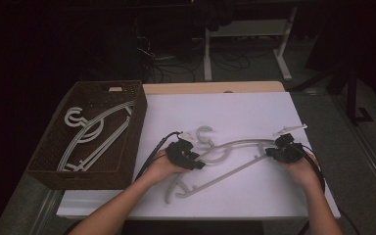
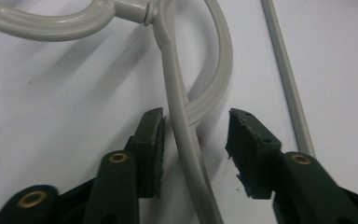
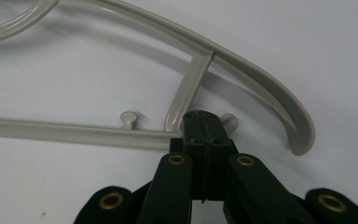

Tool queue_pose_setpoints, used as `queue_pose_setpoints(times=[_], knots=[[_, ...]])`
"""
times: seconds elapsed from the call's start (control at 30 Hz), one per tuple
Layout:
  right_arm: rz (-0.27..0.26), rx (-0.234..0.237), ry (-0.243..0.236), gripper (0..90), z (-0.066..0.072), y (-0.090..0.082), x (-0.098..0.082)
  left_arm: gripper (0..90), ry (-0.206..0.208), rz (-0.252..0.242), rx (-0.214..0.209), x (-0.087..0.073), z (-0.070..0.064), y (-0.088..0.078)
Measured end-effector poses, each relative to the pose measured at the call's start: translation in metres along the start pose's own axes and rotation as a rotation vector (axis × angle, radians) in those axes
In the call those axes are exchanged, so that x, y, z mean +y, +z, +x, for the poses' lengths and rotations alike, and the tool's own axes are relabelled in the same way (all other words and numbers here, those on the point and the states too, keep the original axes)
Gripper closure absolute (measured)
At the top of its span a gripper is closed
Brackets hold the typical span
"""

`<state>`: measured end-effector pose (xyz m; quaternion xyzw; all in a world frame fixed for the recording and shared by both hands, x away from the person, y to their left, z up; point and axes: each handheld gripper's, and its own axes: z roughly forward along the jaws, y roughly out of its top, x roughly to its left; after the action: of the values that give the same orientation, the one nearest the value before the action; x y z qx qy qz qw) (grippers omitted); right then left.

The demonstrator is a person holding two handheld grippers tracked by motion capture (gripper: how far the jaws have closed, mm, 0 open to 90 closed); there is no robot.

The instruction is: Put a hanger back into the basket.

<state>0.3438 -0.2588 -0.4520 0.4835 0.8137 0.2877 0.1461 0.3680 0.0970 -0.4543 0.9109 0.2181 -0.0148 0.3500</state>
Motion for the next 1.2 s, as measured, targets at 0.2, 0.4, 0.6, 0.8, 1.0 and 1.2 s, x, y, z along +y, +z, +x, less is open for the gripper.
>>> queue_pose_setpoints(times=[0.2, 0.4, 0.6, 0.8, 1.0, 1.2], knots=[[0.001, 0.001, -0.003, 89.3, 0.0, 0.0, 0.0, 65.6, 0.013, 0.004, 0.029, 0.001, -0.003, 0.002], [0.003, -0.002, -0.008, 89.4, 0.0, 0.0, 0.0, 75.3, 0.019, 0.008, 0.059, 0.001, -0.004, 0.001], [-0.001, -0.004, -0.017, 89.3, 0.002, -0.002, 0.0, 77.1, -0.012, 0.013, 0.096, 0.002, -0.008, 0.001], [-0.016, 0.033, -0.036, 84.7, 0.008, -0.004, 0.002, 80.9, -0.032, -0.011, 0.179, 0.002, -0.006, -0.004], [-0.087, 0.112, -0.027, 72.8, 0.016, -0.019, 0.007, 81.5, -0.039, -0.045, 0.212, 0.003, -0.004, -0.014], [-0.146, 0.134, -0.018, 49.5, 0.022, -0.028, 0.007, 81.6, -0.065, -0.089, 0.227, 0.007, 0.002, -0.034]])
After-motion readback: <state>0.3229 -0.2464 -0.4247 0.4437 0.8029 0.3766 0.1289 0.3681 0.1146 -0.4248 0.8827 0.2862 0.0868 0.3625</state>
